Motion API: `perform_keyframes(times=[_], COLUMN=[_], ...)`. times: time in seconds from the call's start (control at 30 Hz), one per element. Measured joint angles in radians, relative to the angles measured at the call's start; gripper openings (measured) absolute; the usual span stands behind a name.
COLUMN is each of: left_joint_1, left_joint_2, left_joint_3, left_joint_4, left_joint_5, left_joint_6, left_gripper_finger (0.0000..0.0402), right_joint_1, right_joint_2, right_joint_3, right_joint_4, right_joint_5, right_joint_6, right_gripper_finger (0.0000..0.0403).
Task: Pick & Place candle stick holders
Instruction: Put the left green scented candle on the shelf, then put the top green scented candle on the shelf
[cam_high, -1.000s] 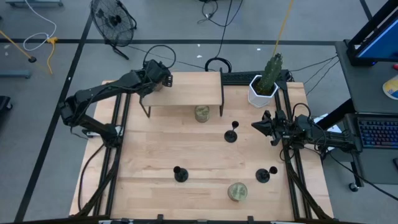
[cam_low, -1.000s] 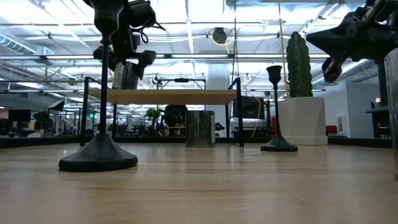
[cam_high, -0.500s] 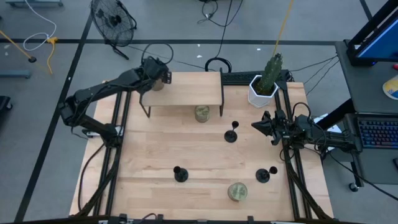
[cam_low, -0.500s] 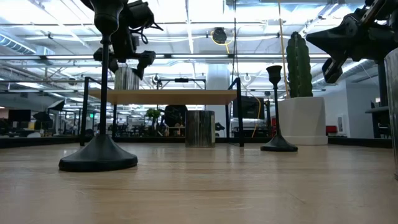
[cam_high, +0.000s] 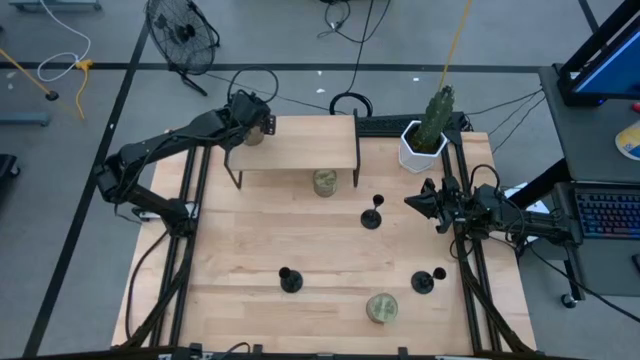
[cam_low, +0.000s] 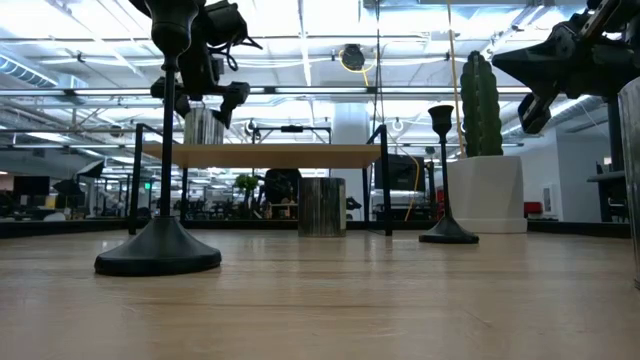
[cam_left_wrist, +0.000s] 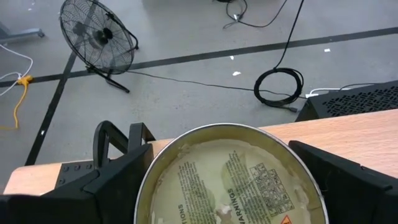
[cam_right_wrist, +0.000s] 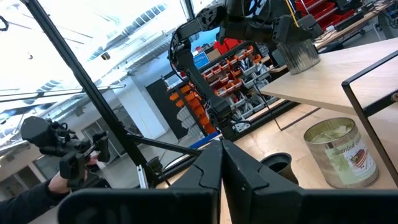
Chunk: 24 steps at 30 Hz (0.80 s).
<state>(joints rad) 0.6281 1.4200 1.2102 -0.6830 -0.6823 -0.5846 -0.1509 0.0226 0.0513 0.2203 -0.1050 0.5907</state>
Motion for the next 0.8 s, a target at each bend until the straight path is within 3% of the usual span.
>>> perform_keyframes(times=[0.13, 0.4, 0.8], left_joint_1=[0.006, 0.020, 0.010], left_joint_2=[-0.005, -0.045, -0.159], left_joint_3=[0.006, 0.011, 0.011], left_joint_4=[-0.003, 0.017, 0.103], left_joint_5=[0.006, -0.005, 0.020], left_joint_6=[0.004, 0.026, 0.069], left_gripper_finger=[0.0364, 0.0397, 0.0373], right_joint_1=[0.000, 0.000, 0.000], right_joint_2=[0.000, 0.000, 0.000], right_joint_3=[0.000, 0.000, 0.000], right_joint_4=[0.000, 0.000, 0.000], right_joint_5=[0.000, 0.000, 0.000], right_joint_6=[0.000, 0.000, 0.000], right_gripper_finger=[0.0002, 0.0002, 0.0002])
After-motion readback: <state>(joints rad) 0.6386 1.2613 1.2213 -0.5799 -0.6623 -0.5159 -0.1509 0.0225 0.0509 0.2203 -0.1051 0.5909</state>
